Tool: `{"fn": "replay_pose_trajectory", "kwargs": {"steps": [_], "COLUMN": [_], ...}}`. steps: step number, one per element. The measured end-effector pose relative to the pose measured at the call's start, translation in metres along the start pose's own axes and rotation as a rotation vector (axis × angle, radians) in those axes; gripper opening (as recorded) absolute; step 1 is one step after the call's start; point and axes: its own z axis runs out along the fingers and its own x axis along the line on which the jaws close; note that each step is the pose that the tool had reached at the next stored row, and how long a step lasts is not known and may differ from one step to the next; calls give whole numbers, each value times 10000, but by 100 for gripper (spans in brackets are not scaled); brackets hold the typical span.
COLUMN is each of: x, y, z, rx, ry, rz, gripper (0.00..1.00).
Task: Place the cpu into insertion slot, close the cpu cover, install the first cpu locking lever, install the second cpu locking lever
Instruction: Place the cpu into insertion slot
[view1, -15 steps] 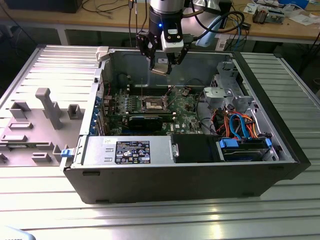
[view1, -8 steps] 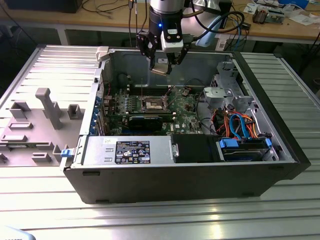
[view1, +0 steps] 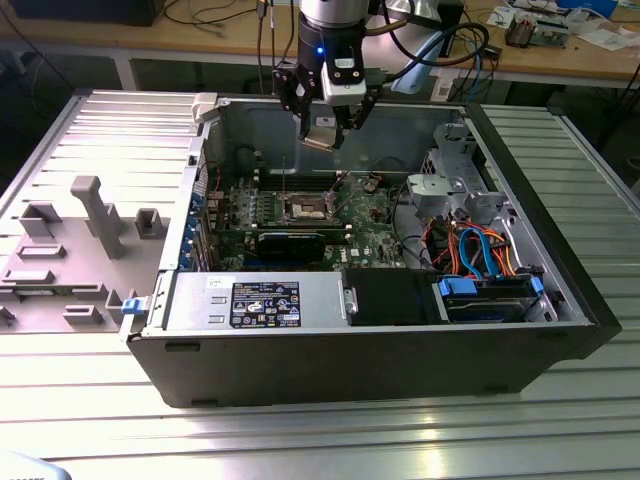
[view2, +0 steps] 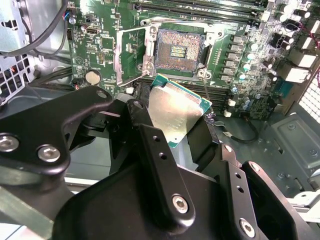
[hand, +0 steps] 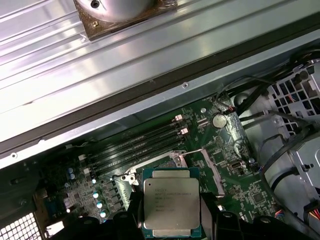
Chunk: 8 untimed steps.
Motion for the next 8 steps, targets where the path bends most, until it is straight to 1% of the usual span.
{"fn": "replay_pose_trajectory", "kwargs": {"steps": [8], "x": [0], "y": [0], "z": [0], "rx": [-1], "ry": [-7], "rz": [78], "gripper": [55]}}
